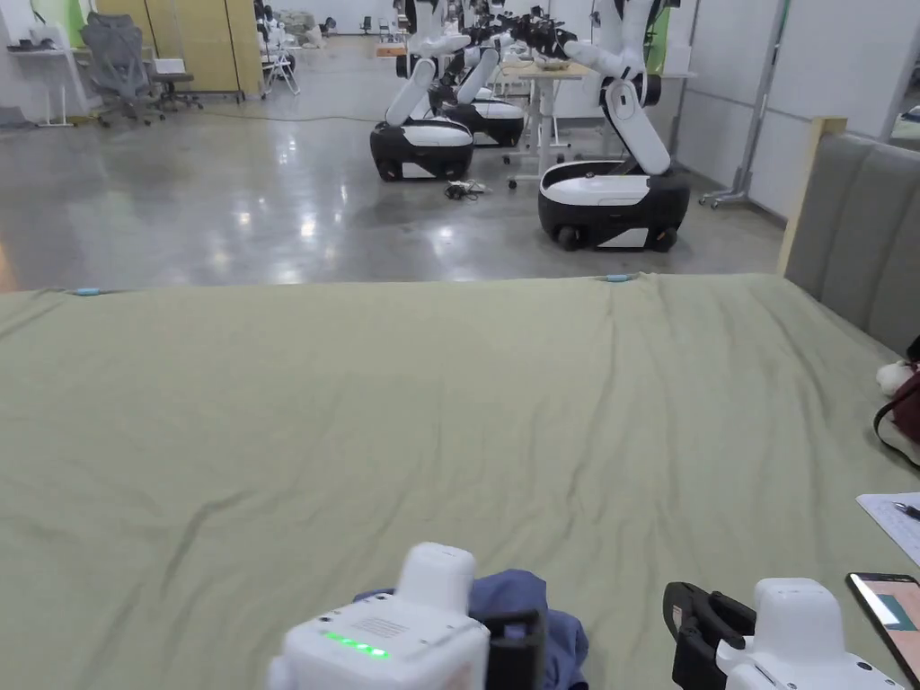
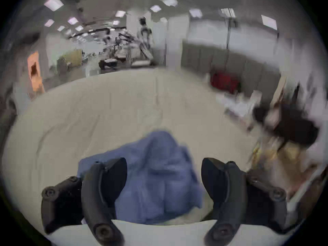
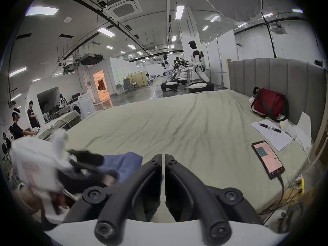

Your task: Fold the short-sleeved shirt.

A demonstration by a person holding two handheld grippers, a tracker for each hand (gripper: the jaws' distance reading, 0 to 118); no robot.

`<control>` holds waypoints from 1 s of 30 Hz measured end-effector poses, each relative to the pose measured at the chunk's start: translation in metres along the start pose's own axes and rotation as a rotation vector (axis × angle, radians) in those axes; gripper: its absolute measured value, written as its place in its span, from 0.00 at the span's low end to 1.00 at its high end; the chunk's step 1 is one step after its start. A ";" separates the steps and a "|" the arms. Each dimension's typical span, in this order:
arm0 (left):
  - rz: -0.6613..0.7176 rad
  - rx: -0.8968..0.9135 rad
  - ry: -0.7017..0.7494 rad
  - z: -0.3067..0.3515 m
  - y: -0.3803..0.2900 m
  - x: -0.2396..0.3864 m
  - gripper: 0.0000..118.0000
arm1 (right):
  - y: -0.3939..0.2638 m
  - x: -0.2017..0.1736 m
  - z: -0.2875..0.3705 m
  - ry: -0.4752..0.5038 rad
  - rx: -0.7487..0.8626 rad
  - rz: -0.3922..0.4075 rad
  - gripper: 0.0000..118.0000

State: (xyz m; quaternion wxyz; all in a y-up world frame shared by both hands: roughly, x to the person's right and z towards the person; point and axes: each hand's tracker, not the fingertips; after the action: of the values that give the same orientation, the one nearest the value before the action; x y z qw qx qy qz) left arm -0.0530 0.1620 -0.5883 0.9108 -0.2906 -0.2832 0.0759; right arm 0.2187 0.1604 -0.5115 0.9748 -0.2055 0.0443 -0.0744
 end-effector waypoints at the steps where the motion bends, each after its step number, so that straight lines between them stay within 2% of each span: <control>1: 0.061 0.050 -0.031 0.009 0.006 -0.012 0.77 | 0.000 0.000 0.000 0.004 0.002 -0.001 0.07; 3: 0.200 0.031 0.011 0.016 0.014 -0.041 0.77 | 0.002 -0.004 -0.005 0.020 -0.006 -0.010 0.07; 6: 0.297 -0.044 0.124 -0.002 0.007 -0.068 0.73 | 0.001 -0.012 -0.013 0.043 -0.029 -0.017 0.07; 7: 0.342 -0.079 0.120 -0.009 0.002 -0.072 0.71 | 0.000 -0.015 -0.015 0.053 -0.039 -0.019 0.07; 8: 0.391 -0.114 0.055 -0.020 -0.008 -0.068 0.71 | -0.002 -0.018 -0.016 0.064 -0.045 -0.022 0.07; 9: 0.427 -0.131 -0.034 -0.029 -0.016 -0.064 0.61 | -0.003 -0.020 -0.017 0.069 -0.051 -0.023 0.07; 10: 0.442 -0.142 -0.062 -0.037 -0.024 -0.054 0.52 | -0.004 -0.022 -0.018 0.070 -0.057 -0.023 0.07; 12: 0.434 -0.181 -0.116 -0.059 -0.044 -0.026 0.39 | -0.006 -0.023 -0.020 0.076 -0.072 -0.034 0.07; 15: 0.440 -0.190 -0.079 -0.081 -0.061 -0.005 0.39 | -0.006 -0.024 -0.016 0.077 -0.076 -0.054 0.07; 19: 0.432 -0.137 -0.066 -0.076 -0.057 0.002 0.39 | -0.011 -0.029 -0.017 0.108 -0.107 -0.069 0.07; 22: 0.421 -0.115 -0.066 -0.050 -0.051 -0.014 0.39 | -0.016 -0.037 -0.036 0.152 -0.152 -0.087 0.08; 25: 0.420 -0.037 -0.016 -0.013 -0.046 -0.043 0.40 | -0.026 -0.044 -0.068 0.192 -0.228 -0.143 0.08; 26: 0.429 -0.014 0.005 0.000 -0.046 -0.055 0.40 | -0.032 -0.047 -0.080 0.185 -0.265 -0.150 0.07; 27: 0.436 0.009 0.031 0.014 -0.049 -0.069 0.50 | -0.039 -0.047 -0.088 0.195 -0.289 -0.160 0.08; 29: 0.455 0.023 0.076 0.035 -0.055 -0.098 0.79 | -0.051 -0.045 -0.099 0.231 -0.334 -0.189 0.08; 30: 0.472 0.018 0.075 0.041 -0.060 -0.112 0.85 | -0.056 -0.044 -0.102 0.213 -0.346 -0.197 0.08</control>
State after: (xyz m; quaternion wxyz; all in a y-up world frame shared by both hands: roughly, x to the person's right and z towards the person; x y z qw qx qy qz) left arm -0.1707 0.0988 -0.5792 0.8802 -0.3434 -0.1728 0.2785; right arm 0.1566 0.0766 -0.5793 0.9029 -0.3639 0.1388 -0.1820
